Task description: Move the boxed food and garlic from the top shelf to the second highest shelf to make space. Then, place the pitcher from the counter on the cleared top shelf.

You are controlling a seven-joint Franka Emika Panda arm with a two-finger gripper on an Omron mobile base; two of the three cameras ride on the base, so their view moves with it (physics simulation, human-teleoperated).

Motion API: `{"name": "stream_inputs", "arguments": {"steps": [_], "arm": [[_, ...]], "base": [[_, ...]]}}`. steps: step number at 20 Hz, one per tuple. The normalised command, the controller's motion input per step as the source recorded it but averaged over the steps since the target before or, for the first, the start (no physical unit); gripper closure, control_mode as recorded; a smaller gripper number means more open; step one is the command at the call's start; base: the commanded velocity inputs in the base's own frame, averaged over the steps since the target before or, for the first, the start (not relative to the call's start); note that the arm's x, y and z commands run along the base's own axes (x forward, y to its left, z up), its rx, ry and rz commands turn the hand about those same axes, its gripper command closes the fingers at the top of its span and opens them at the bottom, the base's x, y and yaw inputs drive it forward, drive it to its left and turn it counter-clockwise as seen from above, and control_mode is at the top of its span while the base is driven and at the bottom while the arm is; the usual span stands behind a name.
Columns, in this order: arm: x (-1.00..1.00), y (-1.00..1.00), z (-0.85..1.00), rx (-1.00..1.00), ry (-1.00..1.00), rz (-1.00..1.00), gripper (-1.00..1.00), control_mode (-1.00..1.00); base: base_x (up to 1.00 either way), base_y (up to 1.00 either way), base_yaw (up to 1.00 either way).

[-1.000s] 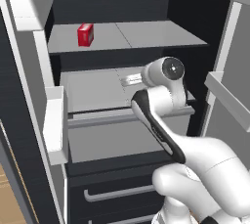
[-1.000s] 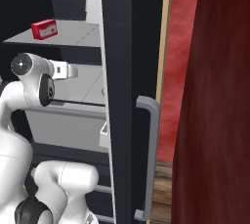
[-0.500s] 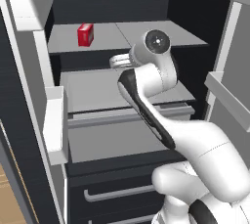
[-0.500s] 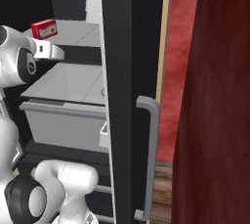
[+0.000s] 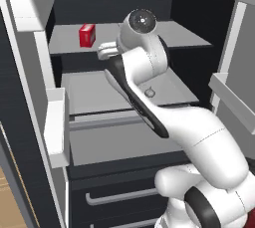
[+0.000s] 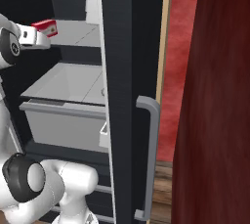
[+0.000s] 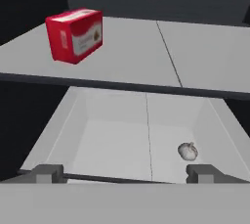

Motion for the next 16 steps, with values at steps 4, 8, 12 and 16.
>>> {"name": "stream_inputs", "arguments": {"steps": [4, 8, 12, 16], "arm": [[0.04, 0.28, 0.05, 0.05, 0.00, 0.00, -1.00, -1.00], [0.25, 0.13, 0.02, 0.12, 0.00, 0.00, -1.00, -1.00], [0.30, 0.03, 0.00, 0.16, 0.00, 0.06, -1.00, -1.00], [0.33, 0.04, 0.00, 0.09, 0.00, 0.10, -1.00, -1.00]], "base": [[0.00, 0.00, 0.00], [0.00, 0.00, 0.00], [0.00, 0.00, 0.00], [0.00, 0.00, 0.00]]}}
